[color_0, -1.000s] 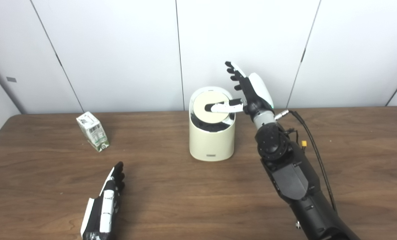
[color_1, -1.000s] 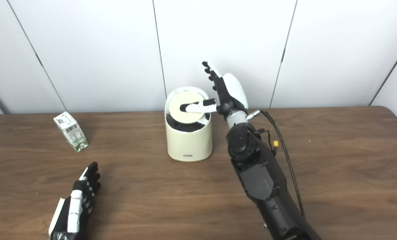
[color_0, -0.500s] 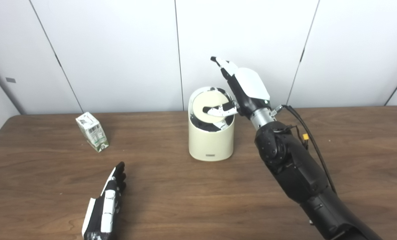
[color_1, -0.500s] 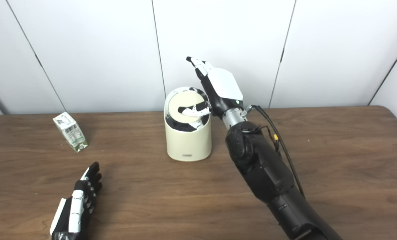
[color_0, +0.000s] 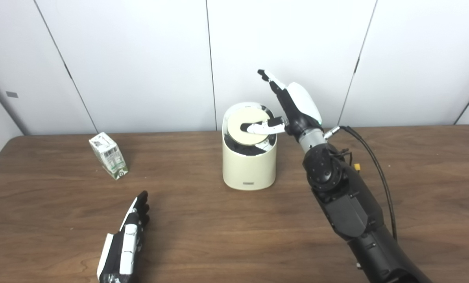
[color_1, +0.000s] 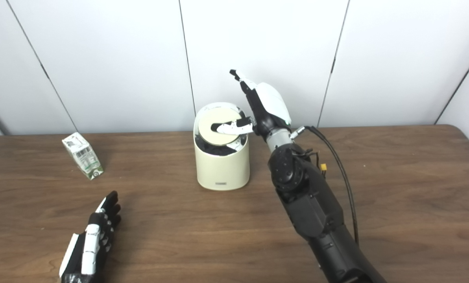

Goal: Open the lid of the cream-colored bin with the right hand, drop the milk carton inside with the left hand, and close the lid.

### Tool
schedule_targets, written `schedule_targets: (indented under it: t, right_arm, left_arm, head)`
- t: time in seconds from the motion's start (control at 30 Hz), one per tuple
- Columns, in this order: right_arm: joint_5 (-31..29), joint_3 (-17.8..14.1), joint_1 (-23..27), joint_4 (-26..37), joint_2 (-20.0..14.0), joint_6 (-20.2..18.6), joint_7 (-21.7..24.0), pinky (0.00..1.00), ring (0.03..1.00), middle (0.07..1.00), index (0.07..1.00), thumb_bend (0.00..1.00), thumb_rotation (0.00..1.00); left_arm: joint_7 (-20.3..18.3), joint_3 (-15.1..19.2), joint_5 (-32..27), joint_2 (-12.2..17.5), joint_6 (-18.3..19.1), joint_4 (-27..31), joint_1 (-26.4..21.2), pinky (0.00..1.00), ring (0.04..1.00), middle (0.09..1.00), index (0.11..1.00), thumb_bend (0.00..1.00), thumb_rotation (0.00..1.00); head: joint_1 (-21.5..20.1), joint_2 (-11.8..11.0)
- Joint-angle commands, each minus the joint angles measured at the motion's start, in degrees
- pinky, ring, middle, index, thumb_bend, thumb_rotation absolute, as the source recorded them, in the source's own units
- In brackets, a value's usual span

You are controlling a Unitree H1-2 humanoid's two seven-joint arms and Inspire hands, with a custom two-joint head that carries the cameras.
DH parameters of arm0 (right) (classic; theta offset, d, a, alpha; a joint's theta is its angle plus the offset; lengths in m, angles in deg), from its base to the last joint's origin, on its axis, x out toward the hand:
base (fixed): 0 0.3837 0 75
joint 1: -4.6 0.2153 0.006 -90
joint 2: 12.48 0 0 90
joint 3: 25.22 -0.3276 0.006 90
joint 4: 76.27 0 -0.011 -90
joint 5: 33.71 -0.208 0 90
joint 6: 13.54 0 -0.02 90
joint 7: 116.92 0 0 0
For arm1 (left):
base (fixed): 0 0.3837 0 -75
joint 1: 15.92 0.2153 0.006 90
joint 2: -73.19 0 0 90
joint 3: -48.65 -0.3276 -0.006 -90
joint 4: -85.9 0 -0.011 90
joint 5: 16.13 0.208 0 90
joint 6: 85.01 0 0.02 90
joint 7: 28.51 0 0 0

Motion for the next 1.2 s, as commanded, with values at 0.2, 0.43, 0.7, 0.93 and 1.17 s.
schedule_targets:
  t: [0.2,0.43,0.7,0.93,1.17]
  right_arm:
    - [-16.5,-9.8,0.2,10.2,4.5,-7.5,3.9,0.85,0.91,0.927,0.93,0.66,0.52]
    - [-16.7,-8.0,-3.8,16.3,1.5,-10.0,5.7,0.87,0.89,0.907,0.936,0.57,0.61]
    - [-18.3,-7.7,-13.2,25.6,-1.3,-9.4,7.2,0.86,0.892,0.917,0.928,0.52,0.65]
    - [-21.5,-9.8,-23.7,31.6,-3.6,-6.5,8.1,0.96,0.965,0.971,0.943,0.56,0.88]
    - [-23.2,-10.5,-31.5,33.7,-5.9,-2.0,8.8,0.97,0.967,0.966,0.938,0.63,0.96]
  left_arm:
    - [-0.5,-0.6,-0.6,0.0,-0.4,1.7,0.7,1.0,1.0,1.0,1.0,0.56,1.0]
    - [-1.1,-0.7,-2.0,-0.2,-2.3,0.2,0.3,1.0,1.0,1.0,1.0,0.55,1.0]
    - [-0.9,-0.9,-1.6,0.0,-2.2,0.2,0.3,1.0,1.0,1.0,1.0,0.55,1.0]
    - [-0.9,-0.5,-2.1,0.2,-1.4,0.8,0.2,1.0,1.0,1.0,1.0,0.57,1.0]
    - [-0.8,-0.3,-1.6,0.4,-1.2,1.3,0.2,1.0,1.0,1.0,1.0,0.59,1.0]
  head:
    - [-0.4,0.2]
    - [-0.4,-0.1]
    - [-0.6,0.1]
    - [-1.2,0.3]
    - [-1.3,0.5]
